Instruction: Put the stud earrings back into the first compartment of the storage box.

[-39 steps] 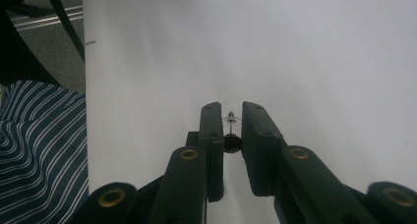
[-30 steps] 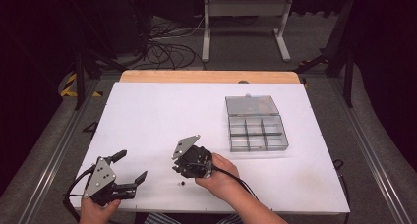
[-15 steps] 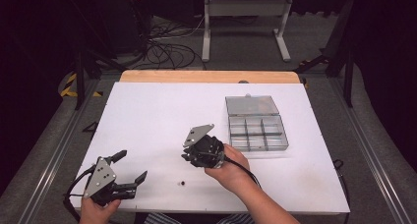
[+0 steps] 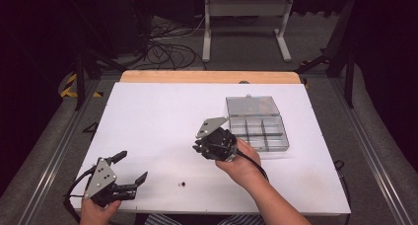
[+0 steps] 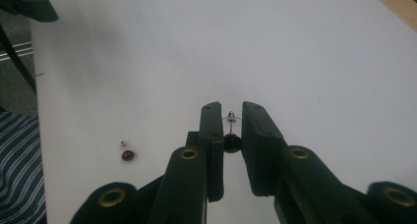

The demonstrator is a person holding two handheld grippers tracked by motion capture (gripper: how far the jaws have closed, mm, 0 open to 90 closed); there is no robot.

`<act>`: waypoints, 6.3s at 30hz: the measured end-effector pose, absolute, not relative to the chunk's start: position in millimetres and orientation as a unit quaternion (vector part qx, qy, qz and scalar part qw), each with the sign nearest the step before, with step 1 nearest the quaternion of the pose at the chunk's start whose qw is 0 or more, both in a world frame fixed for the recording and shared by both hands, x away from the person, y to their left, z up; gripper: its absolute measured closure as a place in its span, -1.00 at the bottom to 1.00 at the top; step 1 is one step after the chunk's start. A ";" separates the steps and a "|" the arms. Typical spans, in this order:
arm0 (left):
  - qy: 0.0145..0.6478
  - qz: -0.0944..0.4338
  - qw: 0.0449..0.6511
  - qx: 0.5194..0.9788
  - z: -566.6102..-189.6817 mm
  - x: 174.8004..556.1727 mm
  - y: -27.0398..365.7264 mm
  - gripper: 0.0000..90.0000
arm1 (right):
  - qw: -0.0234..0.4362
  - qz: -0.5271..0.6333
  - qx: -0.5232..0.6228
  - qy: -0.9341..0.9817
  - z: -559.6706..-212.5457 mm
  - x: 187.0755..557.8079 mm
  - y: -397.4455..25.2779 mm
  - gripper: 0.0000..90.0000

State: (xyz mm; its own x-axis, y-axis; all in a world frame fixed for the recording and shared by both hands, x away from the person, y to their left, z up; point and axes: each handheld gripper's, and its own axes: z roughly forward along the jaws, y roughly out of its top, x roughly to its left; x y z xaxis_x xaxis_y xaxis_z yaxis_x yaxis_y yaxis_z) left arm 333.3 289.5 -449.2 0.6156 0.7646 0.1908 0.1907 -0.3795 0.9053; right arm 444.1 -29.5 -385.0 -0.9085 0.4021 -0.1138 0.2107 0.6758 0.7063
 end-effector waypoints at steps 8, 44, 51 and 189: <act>0.310 0.310 0.462 0.771 -449.3 333.4 289.2 -0.74 | 0.148 0.361 0.195 0.900 -379.1 455.4 -50.2 0.77; 0.311 0.309 0.460 0.772 -449.8 334.0 289.2 -0.74 | 0.148 0.300 0.346 0.876 -417.9 533.6 -126.6 0.77; 0.312 0.307 0.461 0.772 -450.2 334.3 289.1 -0.74 | 0.141 0.289 0.364 0.874 -428.1 545.4 -129.3 0.77; 0.309 0.309 0.462 0.772 -449.5 333.7 289.5 -0.75 | 0.038 0.302 0.061 0.951 -475.8 406.9 29.9 0.77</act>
